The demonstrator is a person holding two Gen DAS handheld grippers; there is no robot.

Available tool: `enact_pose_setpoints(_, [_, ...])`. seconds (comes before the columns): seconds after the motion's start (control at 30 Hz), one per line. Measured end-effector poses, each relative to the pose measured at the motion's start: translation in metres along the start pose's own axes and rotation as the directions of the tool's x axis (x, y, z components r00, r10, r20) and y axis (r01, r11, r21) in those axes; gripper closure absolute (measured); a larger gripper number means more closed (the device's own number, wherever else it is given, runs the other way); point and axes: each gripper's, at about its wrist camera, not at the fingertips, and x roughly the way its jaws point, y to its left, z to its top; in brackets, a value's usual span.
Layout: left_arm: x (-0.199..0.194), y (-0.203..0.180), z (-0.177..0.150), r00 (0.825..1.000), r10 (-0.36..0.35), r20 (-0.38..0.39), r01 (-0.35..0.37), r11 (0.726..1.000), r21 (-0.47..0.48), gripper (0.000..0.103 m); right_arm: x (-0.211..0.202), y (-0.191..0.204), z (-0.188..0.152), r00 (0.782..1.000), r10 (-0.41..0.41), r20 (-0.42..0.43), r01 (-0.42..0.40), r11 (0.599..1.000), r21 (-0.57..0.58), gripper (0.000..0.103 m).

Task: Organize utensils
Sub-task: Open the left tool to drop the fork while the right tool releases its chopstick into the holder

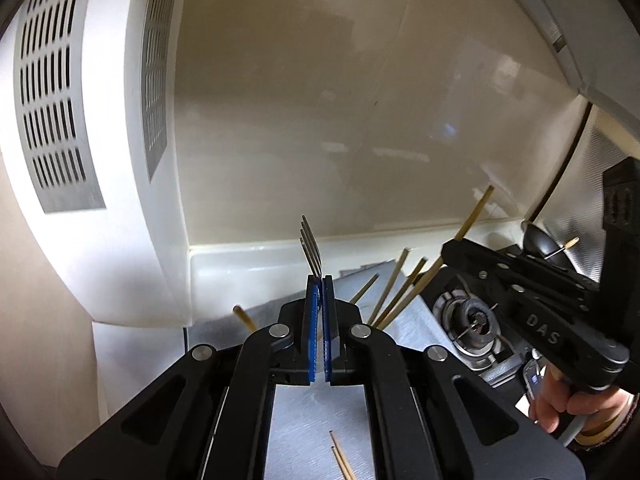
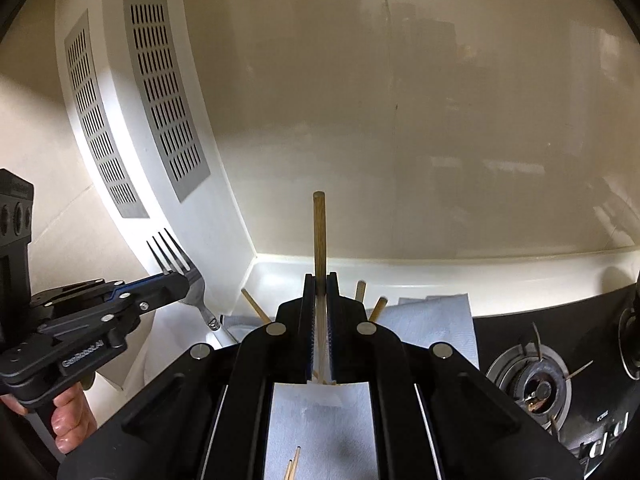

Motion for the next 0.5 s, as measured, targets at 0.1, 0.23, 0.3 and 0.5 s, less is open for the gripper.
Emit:
enact_pose_setpoints(0.1, [0.007,0.004,-0.005,1.000,0.019,-0.013,-0.019,1.000,-0.002,0.101,0.006,0.000,-0.008,1.000,0.001,-0.023,-0.001,1.000,0.004,0.097])
enact_pose_setpoints(0.23, [0.018,0.008,-0.009,0.998,0.034,-0.053,-0.035,0.999,-0.015,0.101,0.016,0.000,-0.018,0.998,0.002,-0.057,-0.002,1.000,-0.002,0.097])
enact_pose_setpoints(0.3, [0.019,0.010,-0.011,0.997,0.050,-0.056,-0.051,0.999,-0.018,0.091,0.018,0.002,-0.023,0.998,0.005,-0.066,-0.006,1.000,-0.015,0.093])
enact_pose_setpoints(0.5, [-0.014,0.010,-0.011,0.988,0.141,0.057,-0.140,0.990,-0.016,0.018,-0.004,0.002,-0.029,1.000,0.011,-0.013,-0.011,1.000,-0.019,0.049])
